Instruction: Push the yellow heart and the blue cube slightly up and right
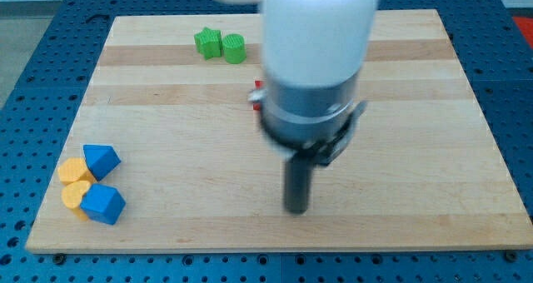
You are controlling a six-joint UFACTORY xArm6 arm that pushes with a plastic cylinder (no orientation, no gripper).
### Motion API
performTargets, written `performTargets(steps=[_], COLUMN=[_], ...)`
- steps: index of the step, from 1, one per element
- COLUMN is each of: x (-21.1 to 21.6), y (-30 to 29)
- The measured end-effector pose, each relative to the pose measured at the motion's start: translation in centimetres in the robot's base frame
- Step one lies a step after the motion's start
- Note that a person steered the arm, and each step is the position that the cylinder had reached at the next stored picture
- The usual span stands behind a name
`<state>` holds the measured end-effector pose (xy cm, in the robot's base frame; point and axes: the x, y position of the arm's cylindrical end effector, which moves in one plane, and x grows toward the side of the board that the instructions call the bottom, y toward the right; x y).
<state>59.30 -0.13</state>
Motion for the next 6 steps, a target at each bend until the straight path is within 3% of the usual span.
performTargets(steps=[1, 4, 6], x=[2.5, 2.3, 0.0], y=[-6.3, -30.3, -28.3])
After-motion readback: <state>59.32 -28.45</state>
